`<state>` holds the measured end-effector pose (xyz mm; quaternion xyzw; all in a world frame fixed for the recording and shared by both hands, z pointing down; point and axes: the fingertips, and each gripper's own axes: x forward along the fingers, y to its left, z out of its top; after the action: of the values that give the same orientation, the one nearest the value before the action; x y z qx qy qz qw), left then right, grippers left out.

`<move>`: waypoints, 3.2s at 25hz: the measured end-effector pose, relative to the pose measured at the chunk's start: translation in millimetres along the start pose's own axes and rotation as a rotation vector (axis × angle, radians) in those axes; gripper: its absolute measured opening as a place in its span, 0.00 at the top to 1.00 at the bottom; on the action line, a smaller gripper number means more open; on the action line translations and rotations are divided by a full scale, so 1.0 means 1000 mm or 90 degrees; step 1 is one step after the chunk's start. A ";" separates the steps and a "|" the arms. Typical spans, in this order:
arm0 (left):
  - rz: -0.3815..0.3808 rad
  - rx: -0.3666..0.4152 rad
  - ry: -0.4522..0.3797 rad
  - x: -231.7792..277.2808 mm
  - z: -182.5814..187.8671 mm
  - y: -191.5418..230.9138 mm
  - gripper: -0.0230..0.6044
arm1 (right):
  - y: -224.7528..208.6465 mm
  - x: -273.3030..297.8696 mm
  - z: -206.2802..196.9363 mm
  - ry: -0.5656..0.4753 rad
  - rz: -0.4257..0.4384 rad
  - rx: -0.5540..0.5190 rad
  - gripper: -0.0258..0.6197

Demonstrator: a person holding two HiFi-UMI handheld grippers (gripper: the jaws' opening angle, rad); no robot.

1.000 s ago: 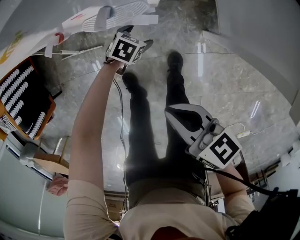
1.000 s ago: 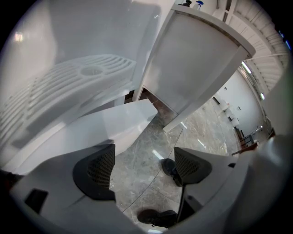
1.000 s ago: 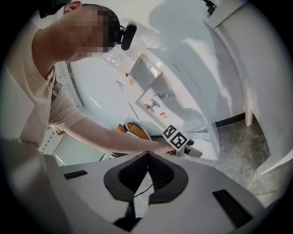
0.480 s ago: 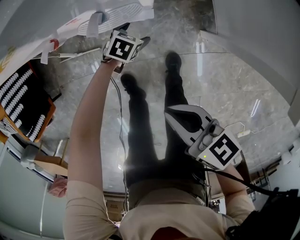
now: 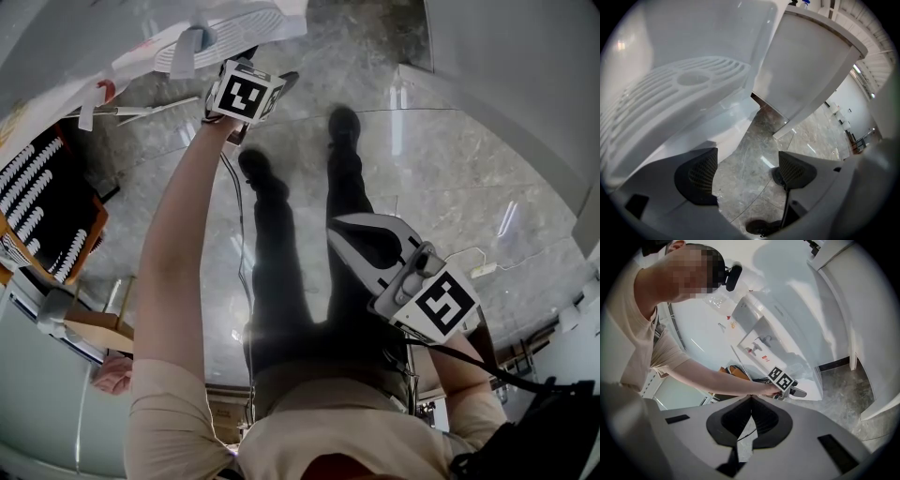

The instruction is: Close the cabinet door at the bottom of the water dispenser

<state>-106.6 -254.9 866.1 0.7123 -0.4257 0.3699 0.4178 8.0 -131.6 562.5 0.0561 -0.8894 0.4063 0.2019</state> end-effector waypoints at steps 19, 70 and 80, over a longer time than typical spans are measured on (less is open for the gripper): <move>0.027 -0.029 -0.020 0.012 0.006 0.015 0.38 | -0.012 -0.008 -0.004 0.006 -0.014 0.002 0.94; -0.121 -0.190 -0.296 -0.427 -0.025 -0.148 0.38 | 0.173 0.024 0.102 0.008 0.091 0.191 0.94; -0.112 -0.192 -0.366 -0.482 -0.014 -0.133 0.38 | 0.219 0.029 0.157 -0.048 0.096 0.138 0.94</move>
<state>-162.3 -60.7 408.4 0.7516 -0.5127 0.0492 0.4121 -125.9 -101.8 328.8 0.0255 -0.8490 0.5116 0.1300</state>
